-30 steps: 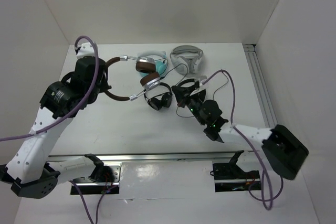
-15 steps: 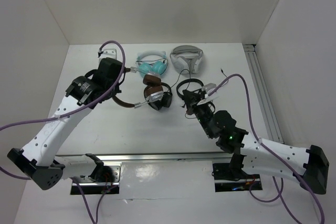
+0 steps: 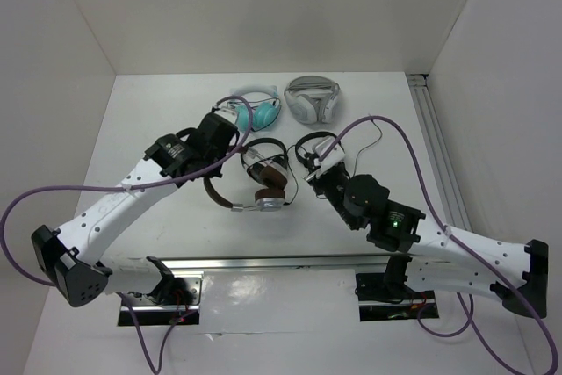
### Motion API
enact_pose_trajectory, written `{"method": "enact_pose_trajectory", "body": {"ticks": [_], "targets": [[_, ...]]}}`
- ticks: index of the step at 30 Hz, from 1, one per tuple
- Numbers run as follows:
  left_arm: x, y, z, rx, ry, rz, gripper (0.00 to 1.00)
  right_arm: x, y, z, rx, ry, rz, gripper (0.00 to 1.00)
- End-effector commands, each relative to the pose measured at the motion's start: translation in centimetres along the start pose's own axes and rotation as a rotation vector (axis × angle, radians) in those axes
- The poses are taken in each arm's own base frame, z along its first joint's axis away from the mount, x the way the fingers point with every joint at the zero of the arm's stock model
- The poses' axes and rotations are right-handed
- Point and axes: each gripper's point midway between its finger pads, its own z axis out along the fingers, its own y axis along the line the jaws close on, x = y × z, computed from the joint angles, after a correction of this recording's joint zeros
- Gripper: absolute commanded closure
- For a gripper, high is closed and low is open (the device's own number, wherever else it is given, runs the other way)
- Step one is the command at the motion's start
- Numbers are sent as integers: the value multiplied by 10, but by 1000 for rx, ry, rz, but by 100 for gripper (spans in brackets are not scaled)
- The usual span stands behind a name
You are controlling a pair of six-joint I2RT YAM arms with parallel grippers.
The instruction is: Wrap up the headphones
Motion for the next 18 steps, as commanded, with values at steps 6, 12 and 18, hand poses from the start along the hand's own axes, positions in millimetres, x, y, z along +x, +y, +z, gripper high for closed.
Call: {"method": "enact_pose_trajectory", "body": {"ticks": [6,12,18], "targets": [[-17,-10,-7,1,-88,34,100,-9,35,-6,-234,10,-148,100],[-16,-60,-26,265,-143,151,100,-48,35,-27,-315,-169,-82,100],[-8,-93,-47,457,-162,231,100,-46,41,-23,-328,-158,-100,100]]}}
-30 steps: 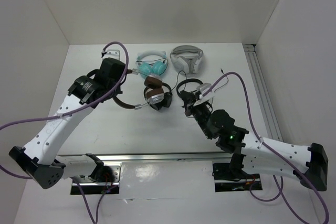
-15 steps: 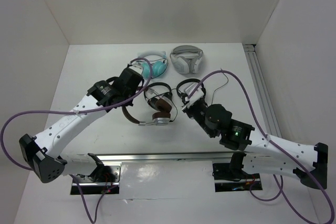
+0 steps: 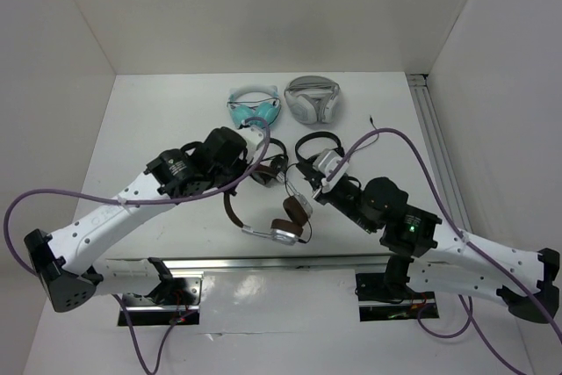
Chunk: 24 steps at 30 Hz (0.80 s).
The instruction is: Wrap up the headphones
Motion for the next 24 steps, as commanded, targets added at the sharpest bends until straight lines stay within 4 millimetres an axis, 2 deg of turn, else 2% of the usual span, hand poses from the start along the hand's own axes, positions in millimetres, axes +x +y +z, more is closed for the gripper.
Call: {"method": "enact_pose_trajectory", "body": {"ticks": [1,3,6,7,12,15,21,24], "targets": [[-22,-25,-15,135,-109,30,100,-15,4,5,-23,-46,-6,100],[-22,-30,-16,152,-110,50,100,-10,4,8,-14,-29,-10,100],[-15,-52,-19,242,-99,102,100,-4,5,11,-6,-24,-21,100],[-15,-60,-25,280,-111,125,100,-4,5,11,-6,-24,-21,100],[-15,-75,-45,360,-159,178,100,11,14,16,-31,21,-38,100],[-16,-87,-59,426,-196,206,100,12,17,18,-44,29,-41,100],[-20,-91,-88,495,-281,230,100,21,22,19,-78,38,-37,100],[-20,-98,-95,539,-299,249,100,19,22,21,-103,21,-33,100]]}}
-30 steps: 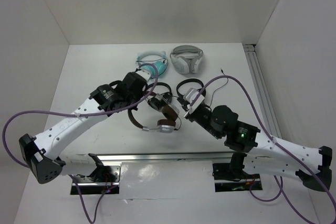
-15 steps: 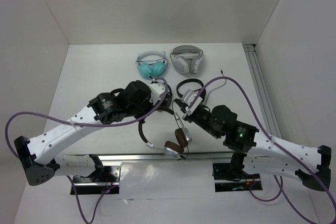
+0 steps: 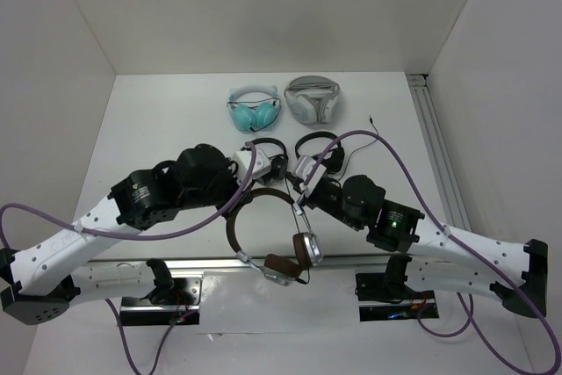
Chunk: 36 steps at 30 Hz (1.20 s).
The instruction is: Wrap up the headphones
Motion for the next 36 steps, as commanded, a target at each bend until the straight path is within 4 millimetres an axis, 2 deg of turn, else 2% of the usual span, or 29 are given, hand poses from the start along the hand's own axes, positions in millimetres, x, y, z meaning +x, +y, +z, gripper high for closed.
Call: {"method": "enact_pose_trajectory", "body": {"ticks": [1,2,7,12,13,17,18,20,21,23,24,30,36], "targets": [[-21,-24,-7,129,-97,47,100,-5,-7,2,5,-33,12,100],[-21,-24,-7,129,-97,47,100,-10,-6,2,-7,-46,13,100],[-24,-23,-9,118,-116,47,100,-7,2,5,-65,-46,10,100],[-35,-11,-17,50,-166,33,100,-21,10,10,-149,-134,35,99],[-38,-6,-17,21,-175,31,100,-15,18,15,-191,-131,42,98],[-46,4,-25,-37,-224,12,100,-12,27,28,-224,-137,41,98],[-51,5,-34,-44,-264,-1,100,-12,31,30,-241,-145,40,98],[-55,7,-42,-55,-295,-4,100,-8,26,37,-237,-154,40,98],[-58,10,-46,-70,-315,-7,100,-13,24,37,-239,-176,52,96],[-63,11,-57,-77,-349,-19,100,-16,31,41,-300,-206,76,93],[-63,13,-58,-91,-349,-22,100,-17,25,44,-296,-233,83,93],[-66,19,-61,-123,-362,-58,100,-20,32,54,-393,-297,128,87],[-70,19,-66,-120,-397,-72,100,-13,36,58,-448,-339,199,81]]}}
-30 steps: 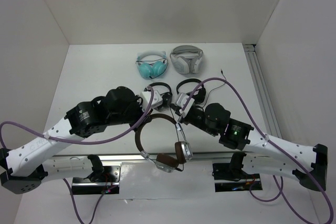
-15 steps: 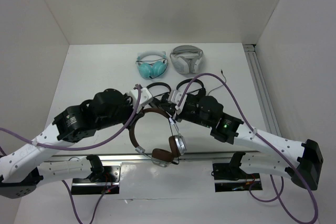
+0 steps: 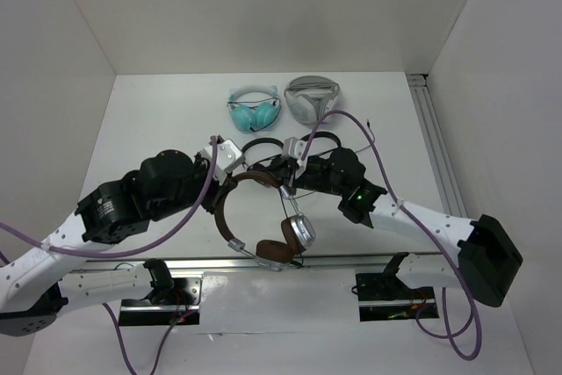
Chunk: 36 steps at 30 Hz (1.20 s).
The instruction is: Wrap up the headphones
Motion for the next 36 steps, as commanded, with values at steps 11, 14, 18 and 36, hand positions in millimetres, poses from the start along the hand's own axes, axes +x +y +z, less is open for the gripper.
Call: {"method": "enact_pose_trajectory", "body": {"ticks": [11,14,18,36], "targets": [[-72,17,-38,-71,-327,-218,100,-10,3,8,-83,-170,61,80],[-85,27,-56,-107,-417,-304,100,-11,4,8,-84,-191,69,80],[-105,29,-82,-82,-511,-383,100,-6,2,6,-89,-205,94,80],[-139,81,-99,-346,-633,-747,100,32,12,8,-123,-209,222,96]]}}
